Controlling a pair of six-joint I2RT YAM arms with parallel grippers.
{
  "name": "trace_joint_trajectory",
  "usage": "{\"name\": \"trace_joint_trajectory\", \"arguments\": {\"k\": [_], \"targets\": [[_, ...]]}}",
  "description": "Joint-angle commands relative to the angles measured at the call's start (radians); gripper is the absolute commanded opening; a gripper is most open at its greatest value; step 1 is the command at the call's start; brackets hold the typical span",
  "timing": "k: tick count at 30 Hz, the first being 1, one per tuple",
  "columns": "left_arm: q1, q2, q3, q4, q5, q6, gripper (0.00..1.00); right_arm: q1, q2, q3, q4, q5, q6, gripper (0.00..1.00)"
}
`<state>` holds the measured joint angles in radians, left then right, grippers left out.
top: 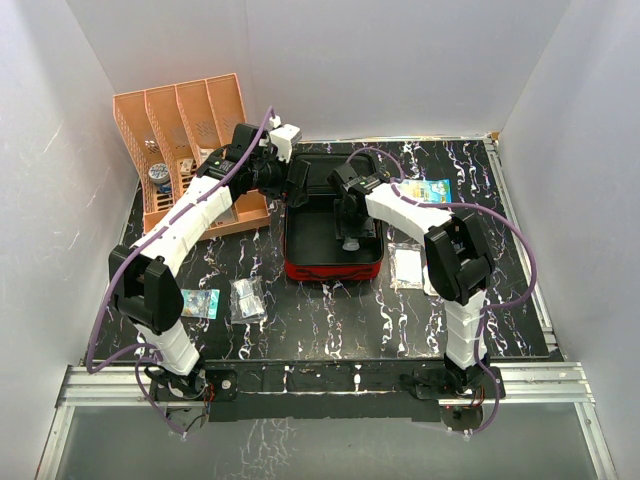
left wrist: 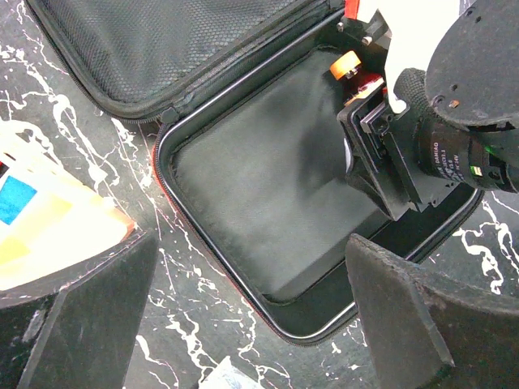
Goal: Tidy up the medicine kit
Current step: Place the pill bottle in the medicine box.
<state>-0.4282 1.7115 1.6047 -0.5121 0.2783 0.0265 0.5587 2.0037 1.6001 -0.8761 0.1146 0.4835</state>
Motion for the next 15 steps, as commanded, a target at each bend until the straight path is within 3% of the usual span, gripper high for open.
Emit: {"name": "trace_joint_trajectory", "arguments": {"k": [1,6,15], "targets": [[0.005,-0.027,0.035,-0.022,0.026,-0.004,0.99,0.003,-0.069,0.006,-0.025,0.003,0.026,0.00],[0.006,-0.021,0.038,-0.023,0.046,-0.008,0.99,0.002,-0.037,0.035,-0.021,0.033,0.030,0.00],[0.006,-0.030,0.031,-0.022,0.056,0.001,0.99,0.003,0.024,0.121,-0.010,0.093,0.034,0.35]]}}
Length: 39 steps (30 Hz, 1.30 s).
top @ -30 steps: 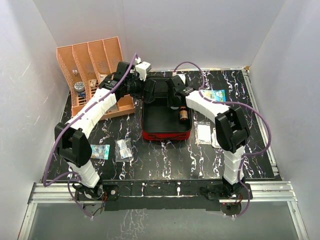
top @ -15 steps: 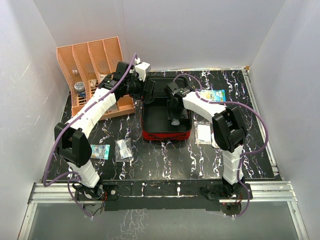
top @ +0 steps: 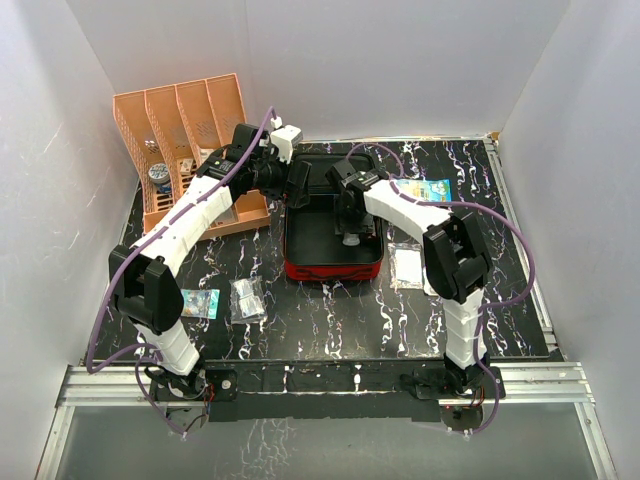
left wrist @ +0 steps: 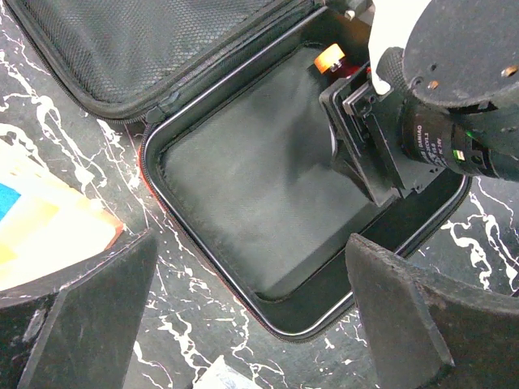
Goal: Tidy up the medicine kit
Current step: Place the pill bottle in the medicine box.
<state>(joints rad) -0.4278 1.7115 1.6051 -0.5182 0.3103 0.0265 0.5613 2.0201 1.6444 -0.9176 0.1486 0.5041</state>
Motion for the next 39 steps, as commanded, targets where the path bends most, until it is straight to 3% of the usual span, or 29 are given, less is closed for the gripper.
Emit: {"name": "trace_joint_trajectory", "arguments": {"k": [1,3,13,21,29,34,39], "targets": [[0.006,-0.032,0.029,-0.016,0.025,0.000,0.99,0.000,0.010,0.085,0.034,0.063,0.011,0.38],[0.005,-0.038,0.025,-0.016,0.029,-0.002,0.99,0.000,0.016,0.099,0.037,0.070,0.007,0.44],[0.006,-0.067,-0.004,-0.014,0.030,-0.007,0.99,0.000,0.015,0.096,0.022,0.075,0.012,0.58],[0.006,-0.074,-0.013,-0.015,0.045,-0.014,0.99,0.000,-0.075,0.053,0.056,0.106,0.036,0.60],[0.006,-0.079,-0.019,-0.020,0.030,0.007,0.99,-0.053,-0.179,0.169,0.015,0.221,0.012,0.60],[0.006,-0.085,-0.020,-0.025,0.032,0.017,0.99,-0.170,-0.185,0.144,0.051,0.180,-0.259,0.61],[0.006,-0.102,-0.042,-0.027,0.033,0.024,0.99,-0.297,-0.204,0.104,0.102,-0.029,-0.518,0.62]]}}
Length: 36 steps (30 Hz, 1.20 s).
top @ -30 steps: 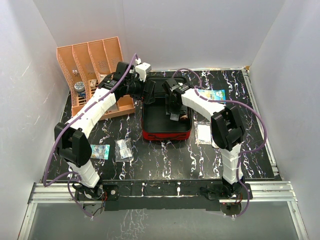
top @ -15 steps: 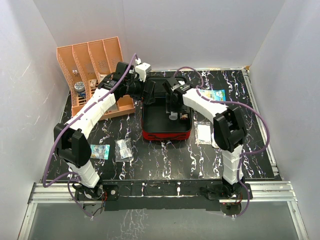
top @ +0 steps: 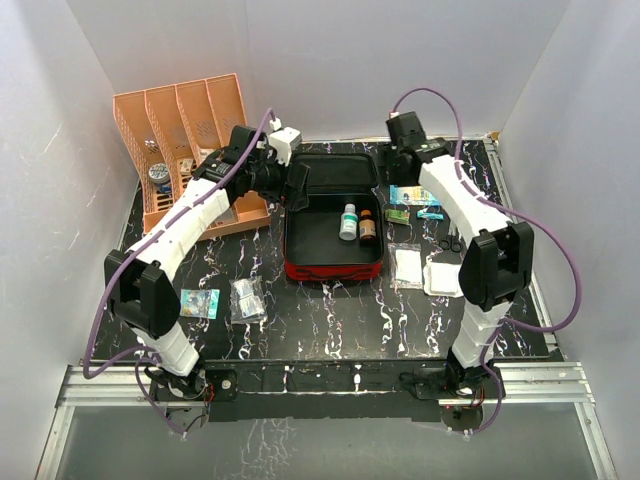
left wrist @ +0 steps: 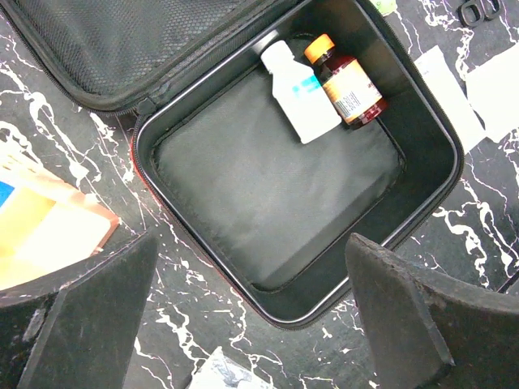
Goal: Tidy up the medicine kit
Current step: Place the pill bottle in the medicine box, then pick up the medical item at the center of the board.
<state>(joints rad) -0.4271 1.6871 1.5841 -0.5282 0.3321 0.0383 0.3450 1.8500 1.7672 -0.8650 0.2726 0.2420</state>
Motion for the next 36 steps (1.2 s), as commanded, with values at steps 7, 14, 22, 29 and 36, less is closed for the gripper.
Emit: {"name": "trace_joint_trajectory", "arguments": {"k": [7,14,22,29,36], "targets": [[0.005,-0.090,-0.040,-0.016,0.016,0.011,0.99,-0.138,-0.055,-0.127,0.061,-0.463,-0.623,0.55],[0.005,-0.102,-0.068,-0.011,0.027,0.020,0.99,-0.144,-0.102,-0.284,0.155,-0.501,-0.819,0.55],[0.005,-0.107,-0.090,-0.002,0.045,0.017,0.99,-0.203,-0.199,-0.447,0.303,-0.568,-1.014,0.60],[0.005,-0.101,-0.101,0.010,0.057,0.017,0.99,-0.237,-0.149,-0.479,0.346,-0.611,-1.123,0.65],[0.005,-0.092,-0.102,0.009,0.063,0.024,0.99,-0.242,-0.041,-0.466,0.380,-0.623,-1.149,0.65]]}}
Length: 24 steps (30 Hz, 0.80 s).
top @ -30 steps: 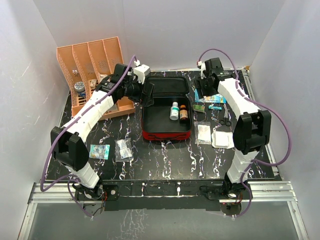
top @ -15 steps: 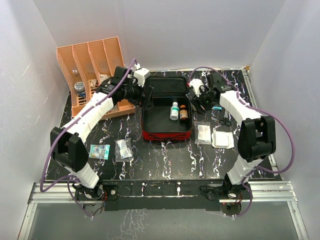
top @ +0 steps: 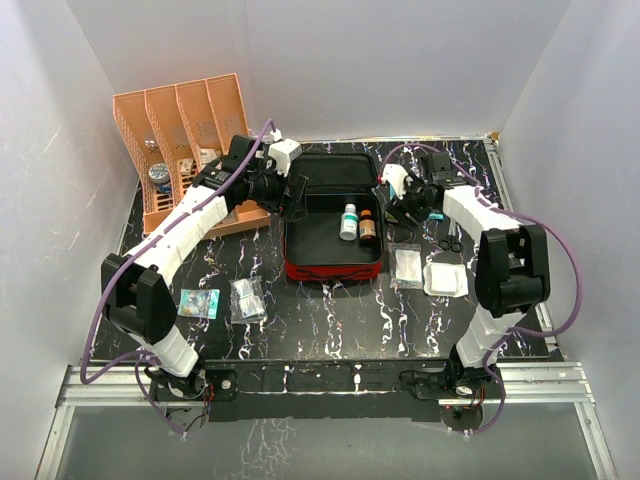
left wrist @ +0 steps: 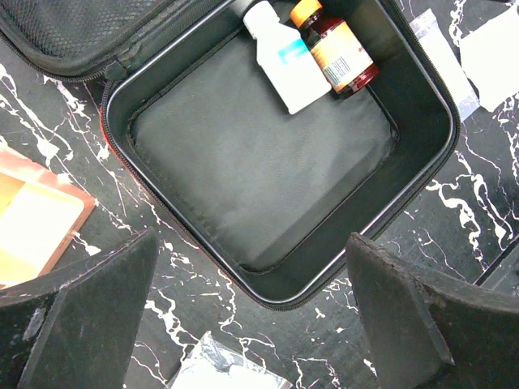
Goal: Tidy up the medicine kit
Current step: Pick up the medical item at the center of the board.
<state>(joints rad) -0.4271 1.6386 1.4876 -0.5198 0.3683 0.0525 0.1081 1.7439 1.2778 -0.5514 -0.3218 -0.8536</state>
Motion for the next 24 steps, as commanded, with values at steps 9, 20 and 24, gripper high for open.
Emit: {"name": "trace_joint_trajectory", "arguments": {"k": [9,20,24], "targets": [[0.005,-0.042,-0.023,0.012,0.049,0.007,0.99,-0.032,0.184,0.132,0.066,-0.028,-0.053,0.65],[0.005,-0.048,-0.040,0.020,0.048,0.014,0.99,-0.038,0.266,0.221,0.066,-0.028,-0.053,0.65],[0.007,-0.043,-0.038,0.020,0.047,0.015,0.99,-0.038,0.272,0.217,0.066,-0.028,-0.053,0.65]]}}
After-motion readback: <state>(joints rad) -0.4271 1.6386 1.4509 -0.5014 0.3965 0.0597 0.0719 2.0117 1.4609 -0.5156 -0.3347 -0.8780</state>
